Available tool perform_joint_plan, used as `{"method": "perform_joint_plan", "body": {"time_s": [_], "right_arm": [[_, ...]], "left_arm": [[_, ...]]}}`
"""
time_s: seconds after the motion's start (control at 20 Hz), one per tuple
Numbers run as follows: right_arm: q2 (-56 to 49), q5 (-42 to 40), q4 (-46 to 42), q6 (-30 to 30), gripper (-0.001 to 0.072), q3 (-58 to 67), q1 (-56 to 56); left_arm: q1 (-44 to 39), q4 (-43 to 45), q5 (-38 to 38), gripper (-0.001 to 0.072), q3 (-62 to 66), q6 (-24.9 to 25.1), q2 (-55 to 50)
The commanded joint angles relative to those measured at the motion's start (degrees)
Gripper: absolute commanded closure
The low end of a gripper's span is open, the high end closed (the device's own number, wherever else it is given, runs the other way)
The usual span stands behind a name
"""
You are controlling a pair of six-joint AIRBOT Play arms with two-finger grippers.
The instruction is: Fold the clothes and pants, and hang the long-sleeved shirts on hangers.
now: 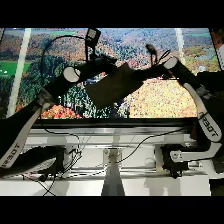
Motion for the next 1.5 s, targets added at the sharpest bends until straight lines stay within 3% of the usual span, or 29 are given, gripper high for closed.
{"method": "perform_joint_plan", "body": {"time_s": [0.0,0.25,0.6,0.8,0.9,1.05,1.2,1.25,1.35,1.4,1.45], "right_arm": [[9.51,-3.06,-2.69,0.26,0.0697,2.45,-7.32],[25.68,-3.45,-6.84,4.48,0.0697,3.91,-22.43],[43.06,-2.05,-23.78,9.6,0.0697,3.91,-45.07],[46.75,10.38,-28.33,9.7,0.0697,3.91,-56.81],[47.04,18.58,-31.76,15.15,0.0697,3.91,-62.1],[47.04,22.08,-37.94,27.54,0.0697,3.91,-69.02],[47.01,21.42,-38.12,27.91,0.0679,3.91,-74.03],[47.01,20.28,-38.05,28.2,0.0555,3.91,-74.84],[47.04,18.64,-37.66,29.03,0.0149,3.91,-74.97],[47.01,18.62,-36.48,29.03,0.0094,3.91,-74.97],[47.01,18.47,-34.97,29.03,0.01,3.91,-74.97]], "left_arm": [[6.05,9.18,-11.54,0.0693,0.0,-0.07,5.57],[12.74,10.21,-15.78,0.0693,0.0,-0.07,14.99],[13.7,10.21,-15.78,0.0693,0.0,-0.07,24.81],[13.7,10.21,-15.78,0.0693,0.0,-0.07,26.05],[13.7,10.21,-15.78,0.0693,0.0,-0.07,26.03],[13.7,10.21,-15.78,0.0693,0.0,-0.07,26.03],[13.7,10.21,-15.78,0.0693,0.0,-0.07,25.94],[13.7,10.21,-15.78,0.0693,0.0,-0.07,25.92],[13.7,10.21,-15.78,0.0693,0.0,-0.07,25.92],[13.7,10.21,-15.78,0.0693,0.0,-0.07,25.92],[13.7,10.21,-15.78,0.0692,0.0,-0.07,25.92]]}}
